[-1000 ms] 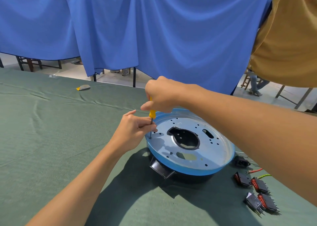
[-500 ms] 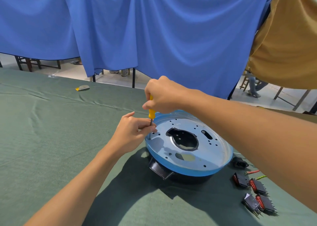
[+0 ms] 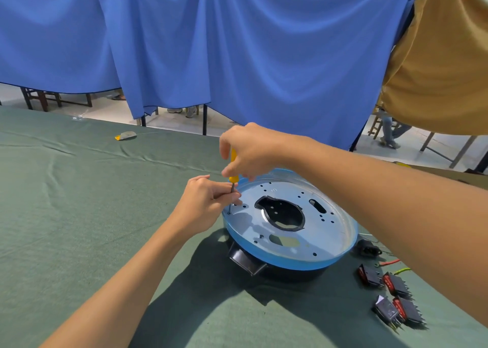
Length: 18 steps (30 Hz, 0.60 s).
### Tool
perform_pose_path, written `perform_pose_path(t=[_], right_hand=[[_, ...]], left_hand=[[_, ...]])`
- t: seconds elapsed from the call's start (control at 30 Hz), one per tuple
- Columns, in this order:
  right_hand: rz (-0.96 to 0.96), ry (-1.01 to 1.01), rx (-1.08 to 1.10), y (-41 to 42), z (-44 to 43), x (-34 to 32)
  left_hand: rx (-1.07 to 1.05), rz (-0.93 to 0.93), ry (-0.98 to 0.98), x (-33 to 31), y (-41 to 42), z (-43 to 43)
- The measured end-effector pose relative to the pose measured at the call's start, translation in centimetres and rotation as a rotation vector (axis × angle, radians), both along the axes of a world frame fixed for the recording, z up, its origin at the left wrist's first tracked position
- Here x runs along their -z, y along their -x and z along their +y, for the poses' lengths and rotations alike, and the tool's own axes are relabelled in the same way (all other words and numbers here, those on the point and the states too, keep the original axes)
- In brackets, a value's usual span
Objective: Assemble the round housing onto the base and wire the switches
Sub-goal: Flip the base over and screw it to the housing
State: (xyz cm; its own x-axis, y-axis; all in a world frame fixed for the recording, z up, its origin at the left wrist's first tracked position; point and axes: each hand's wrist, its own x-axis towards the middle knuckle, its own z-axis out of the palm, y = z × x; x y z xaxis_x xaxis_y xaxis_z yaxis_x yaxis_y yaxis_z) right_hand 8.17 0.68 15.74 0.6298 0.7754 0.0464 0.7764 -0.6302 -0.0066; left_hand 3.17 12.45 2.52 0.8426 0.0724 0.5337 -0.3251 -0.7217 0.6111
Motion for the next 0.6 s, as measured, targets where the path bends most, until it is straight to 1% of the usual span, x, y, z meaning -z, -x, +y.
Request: perform_pose_path(t=[0.07, 0.17, 0.23, 0.3, 0.33, 0.4, 0.47, 0.53, 0.6], right_hand=[[-0.008, -0.028, -0.010, -0.02, 0.06, 0.14], [-0.118, -0.032, 0.066, -0.04, 0.13, 0.76], [-0.081, 0.001, 0.072, -0.08, 0.15, 0.55], [-0.018, 0.049, 0.020, -0.19, 0.25, 0.13], [-0.010, 0.041, 0.000, -0.20, 0.27, 0.01], [-0.046, -0.021, 0.015, -0.19, 0.28, 0.24], [-0.085, -0.057, 0.082, -0.08, 0.22, 0.58], [-0.085, -0.030, 0.098, -0.04, 0.25, 0.46], [-0.068, 0.024, 0.043, -0.04, 0.31, -0.03]], left_hand=[[0.047, 0.029, -0.003, -0.04, 0.01, 0.33], [-0.028, -0.059, 0.037, 0.40, 0.19, 0.07], [-0.064, -0.094, 0.048, 0.44, 0.15, 0.04], [-0.022, -0.058, 0.005, 0.28, 0.06, 0.30], [0.010, -0.032, -0.004, 0.21, 0.04, 0.50], [0.041, -0.012, -0.005, 0.21, 0.14, 0.59], [0.006, -0.054, 0.014, 0.51, 0.20, 0.28], [-0.055, -0.101, 0.030, 0.65, 0.18, -0.08], [-0.048, -0.089, 0.019, 0.52, 0.06, -0.04]])
